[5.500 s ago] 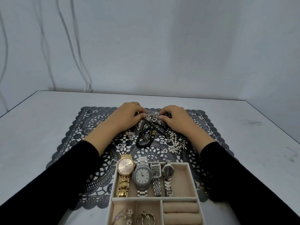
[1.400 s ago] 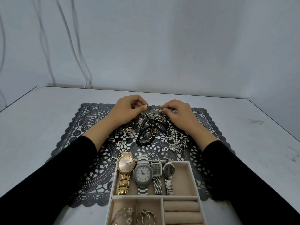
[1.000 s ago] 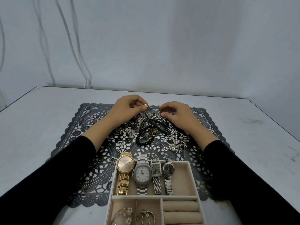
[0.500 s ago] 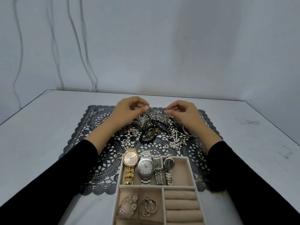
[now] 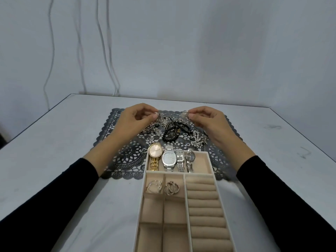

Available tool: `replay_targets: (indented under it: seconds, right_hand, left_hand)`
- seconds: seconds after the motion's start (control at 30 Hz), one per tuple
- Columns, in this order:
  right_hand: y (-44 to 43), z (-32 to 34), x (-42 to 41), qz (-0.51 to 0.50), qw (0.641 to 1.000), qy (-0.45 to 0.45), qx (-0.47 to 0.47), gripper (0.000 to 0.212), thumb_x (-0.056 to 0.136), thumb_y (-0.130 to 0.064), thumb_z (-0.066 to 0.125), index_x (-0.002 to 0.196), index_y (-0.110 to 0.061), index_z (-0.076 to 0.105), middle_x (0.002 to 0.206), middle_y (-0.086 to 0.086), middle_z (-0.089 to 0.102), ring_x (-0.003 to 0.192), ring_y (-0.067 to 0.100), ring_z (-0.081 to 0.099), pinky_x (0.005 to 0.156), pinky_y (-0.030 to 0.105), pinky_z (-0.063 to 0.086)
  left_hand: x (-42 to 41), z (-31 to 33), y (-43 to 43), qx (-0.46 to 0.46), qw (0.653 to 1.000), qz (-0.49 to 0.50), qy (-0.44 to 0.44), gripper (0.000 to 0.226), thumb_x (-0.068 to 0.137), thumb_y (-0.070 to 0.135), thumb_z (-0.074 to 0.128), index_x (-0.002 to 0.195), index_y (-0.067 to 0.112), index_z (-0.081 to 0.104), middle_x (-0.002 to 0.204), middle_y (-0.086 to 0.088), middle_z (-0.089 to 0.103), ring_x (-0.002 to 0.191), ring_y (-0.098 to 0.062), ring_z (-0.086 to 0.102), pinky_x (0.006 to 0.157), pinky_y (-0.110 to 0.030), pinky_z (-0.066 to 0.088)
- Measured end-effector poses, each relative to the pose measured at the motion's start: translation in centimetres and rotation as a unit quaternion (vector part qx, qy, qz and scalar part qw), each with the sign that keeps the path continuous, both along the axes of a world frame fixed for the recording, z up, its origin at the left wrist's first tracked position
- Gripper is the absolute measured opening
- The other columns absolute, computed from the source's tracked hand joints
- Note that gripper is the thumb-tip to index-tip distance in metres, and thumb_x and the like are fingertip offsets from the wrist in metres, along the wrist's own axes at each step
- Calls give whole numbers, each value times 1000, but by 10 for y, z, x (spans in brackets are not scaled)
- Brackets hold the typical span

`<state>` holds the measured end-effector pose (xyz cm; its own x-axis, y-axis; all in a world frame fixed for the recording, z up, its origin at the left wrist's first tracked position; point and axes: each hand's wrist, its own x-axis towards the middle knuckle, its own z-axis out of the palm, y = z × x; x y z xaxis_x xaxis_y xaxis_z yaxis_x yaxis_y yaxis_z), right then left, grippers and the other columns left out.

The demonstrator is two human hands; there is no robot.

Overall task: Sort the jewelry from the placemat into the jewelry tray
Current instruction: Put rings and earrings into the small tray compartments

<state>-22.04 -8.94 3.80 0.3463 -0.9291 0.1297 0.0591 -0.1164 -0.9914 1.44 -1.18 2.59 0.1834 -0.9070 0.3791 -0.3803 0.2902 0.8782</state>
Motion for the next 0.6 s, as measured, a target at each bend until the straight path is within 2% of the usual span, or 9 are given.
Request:
replay_targets:
  seconds: [0.1, 0.27, 0.4, 0.47, 0.53, 0.6]
  right_hand:
    - [17, 1, -4, 9, 1000, 0, -14, 19, 77, -3, 73, 96, -5, 70, 86, 6, 73, 81, 16, 66, 71, 21, 51]
    - [45, 1, -12, 30, 998, 43, -38, 18, 78, -5, 73, 96, -6, 71, 93, 9, 73, 82, 15, 67, 74, 24, 52]
    - [69, -1, -17, 64, 996, 41, -36, 25, 79, -4, 72, 104, 1, 67, 97, 15, 71, 83, 18, 65, 82, 28, 53]
    - [77, -2, -19, 79, 995, 54, -38, 24, 78, -5, 73, 101, -1, 69, 94, 13, 72, 85, 20, 66, 85, 32, 53]
    - [83, -1, -19, 103, 990, 78, -50, 22, 76, -9, 75, 98, -6, 71, 93, 11, 73, 86, 22, 68, 87, 35, 53]
    - [88, -1, -18, 128, 986, 95, -58, 19, 75, -11, 76, 94, -10, 73, 92, 9, 74, 87, 22, 68, 88, 36, 53]
  left_hand:
    - [-3, 3, 20, -15, 1000, -8, -11, 13, 86, 18, 72, 99, 20, 72, 90, 1, 74, 90, -20, 71, 79, -20, 55]
    - [-9, 4, 51, -23, 999, -39, -5, 16, 86, 13, 71, 101, 17, 71, 90, 2, 74, 88, -18, 71, 80, -21, 55]
    - [-14, -1, 73, -12, 999, -51, -11, 17, 84, 16, 72, 100, 20, 72, 88, 4, 75, 85, -18, 71, 81, -27, 57]
    - [-16, -4, 81, -5, 998, -56, -9, 17, 84, 17, 73, 100, 21, 73, 88, 4, 75, 86, -27, 71, 81, -35, 57]
    - [-18, -5, 90, -11, 998, -60, -6, 17, 83, 17, 73, 96, 27, 73, 87, 4, 75, 83, -31, 68, 75, -36, 55]
    - [-20, -6, 97, -19, 998, -61, 2, 19, 83, 15, 74, 92, 31, 74, 87, -1, 75, 84, -41, 66, 77, -47, 55]
